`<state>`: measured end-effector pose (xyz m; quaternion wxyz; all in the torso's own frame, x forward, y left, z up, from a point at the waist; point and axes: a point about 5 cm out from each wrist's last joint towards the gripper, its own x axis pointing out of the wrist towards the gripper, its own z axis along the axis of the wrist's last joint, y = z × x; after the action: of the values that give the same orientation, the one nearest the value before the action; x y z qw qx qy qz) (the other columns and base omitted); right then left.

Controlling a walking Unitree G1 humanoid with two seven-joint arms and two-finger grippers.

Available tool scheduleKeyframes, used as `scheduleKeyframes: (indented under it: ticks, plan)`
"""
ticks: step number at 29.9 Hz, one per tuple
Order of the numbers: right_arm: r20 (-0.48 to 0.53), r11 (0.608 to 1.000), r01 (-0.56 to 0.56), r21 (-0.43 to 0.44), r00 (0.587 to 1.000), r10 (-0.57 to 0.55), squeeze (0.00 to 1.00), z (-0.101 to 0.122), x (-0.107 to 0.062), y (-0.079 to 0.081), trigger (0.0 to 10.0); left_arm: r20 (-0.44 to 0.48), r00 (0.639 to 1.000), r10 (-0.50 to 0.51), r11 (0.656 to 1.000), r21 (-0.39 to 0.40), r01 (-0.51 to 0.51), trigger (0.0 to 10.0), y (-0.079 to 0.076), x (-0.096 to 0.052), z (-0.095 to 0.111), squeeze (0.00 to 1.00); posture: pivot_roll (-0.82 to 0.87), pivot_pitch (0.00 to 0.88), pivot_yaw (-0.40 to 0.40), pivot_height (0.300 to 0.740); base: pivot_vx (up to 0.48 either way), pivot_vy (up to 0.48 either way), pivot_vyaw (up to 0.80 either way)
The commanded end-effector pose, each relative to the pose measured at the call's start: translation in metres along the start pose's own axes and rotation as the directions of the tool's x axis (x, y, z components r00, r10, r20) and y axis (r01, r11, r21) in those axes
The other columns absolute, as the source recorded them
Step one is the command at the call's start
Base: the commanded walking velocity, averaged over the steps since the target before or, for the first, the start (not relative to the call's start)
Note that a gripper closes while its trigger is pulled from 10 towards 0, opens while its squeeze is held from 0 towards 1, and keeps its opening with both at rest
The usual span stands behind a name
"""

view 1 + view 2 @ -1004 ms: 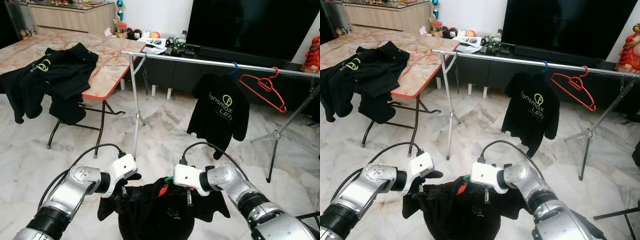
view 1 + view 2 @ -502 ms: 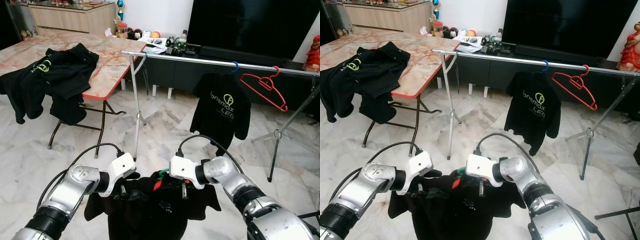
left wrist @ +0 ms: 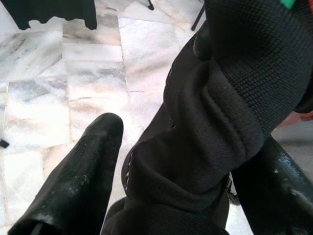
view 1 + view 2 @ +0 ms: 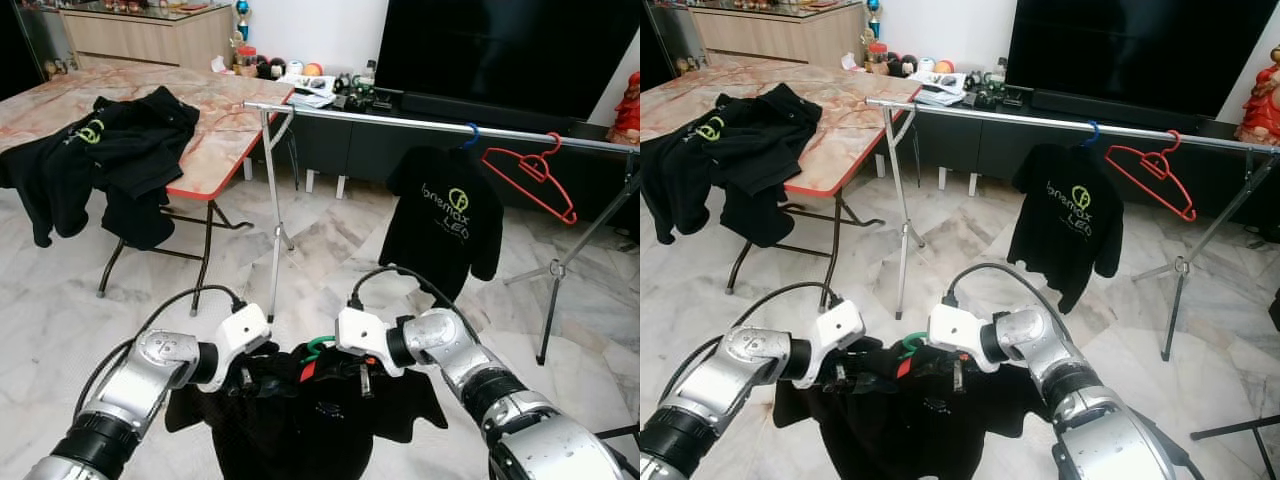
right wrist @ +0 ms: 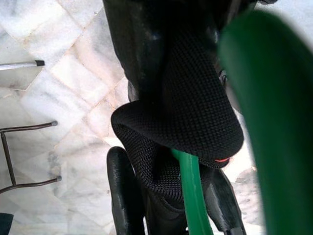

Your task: Hang hanger

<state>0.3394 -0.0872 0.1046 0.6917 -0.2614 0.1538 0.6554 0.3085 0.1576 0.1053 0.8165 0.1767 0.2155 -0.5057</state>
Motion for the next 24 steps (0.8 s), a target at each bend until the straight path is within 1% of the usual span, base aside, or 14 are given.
scheduleKeyframes:
  ticks: [1, 2, 7, 9, 13, 24]
  plan:
    - [0.059, 0.998, 0.016, -0.066, 0.998, -0.012, 0.0, 0.022, -0.0022, -0.0102, 10.0, 0.015, 1.0, 0.0, 1.0, 0.011, 0.0, 1.2, 0.0015, 0.0027, 0.0062, 0.0, 0.16, 0.0, -0.063, 0.74, 0.0, 0.0, 0.0]
    - [0.059, 0.998, 0.015, -0.066, 0.998, -0.011, 0.0, 0.0219, -0.0023, -0.0102, 10.0, 0.017, 1.0, -0.002, 1.0, 0.008, 0.002, 0.0, 0.0014, 0.0029, 0.0064, 0.0, 0.16, 0.0, -0.063, 0.74, 0.0, 0.0, 0.0]
    - [0.065, 0.998, 0.007, -0.069, 0.998, -0.002, 0.0, 0.0219, -0.0027, -0.0095, 10.0, 0.025, 1.0, -0.014, 1.0, 0.002, 0.014, 0.0, 0.0006, 0.0043, 0.0072, 0.0, 0.15, 0.0, -0.066, 0.74, 0.0, 0.0, 0.0]
    - [0.068, 0.998, 0.002, -0.068, 0.998, 0.002, 0.0, 0.0222, -0.0027, -0.0094, 10.0, 0.022, 0.999, -0.04, 0.999, 0.004, 0.04, 0.0, -0.0017, 0.0046, 0.0071, 0.0, 0.15, 0.0, -0.066, 0.74, 0.0, 0.0, 0.0]
    - [0.071, 0.998, 0.007, -0.061, 0.997, -0.002, 0.0, 0.0231, -0.0026, -0.0103, 10.0, 0.022, 0.998, -0.062, 0.998, 0.0, 0.062, 0.0, -0.0037, 0.0055, 0.0072, 0.0, 0.16, 0.0, -0.07, 0.74, 0.0, 0.0, 0.0]
    - [0.081, 0.998, -0.002, -0.056, 0.997, 0.007, 0.0, 0.0263, -0.0015, -0.011, 10.0, 0.027, 0.997, -0.068, 0.998, -0.002, 0.068, 0.0, -0.0042, 0.006, 0.0075, 0.0, 0.16, 0.0, -0.074, 0.74, 0.0, 0.0, 0.0]
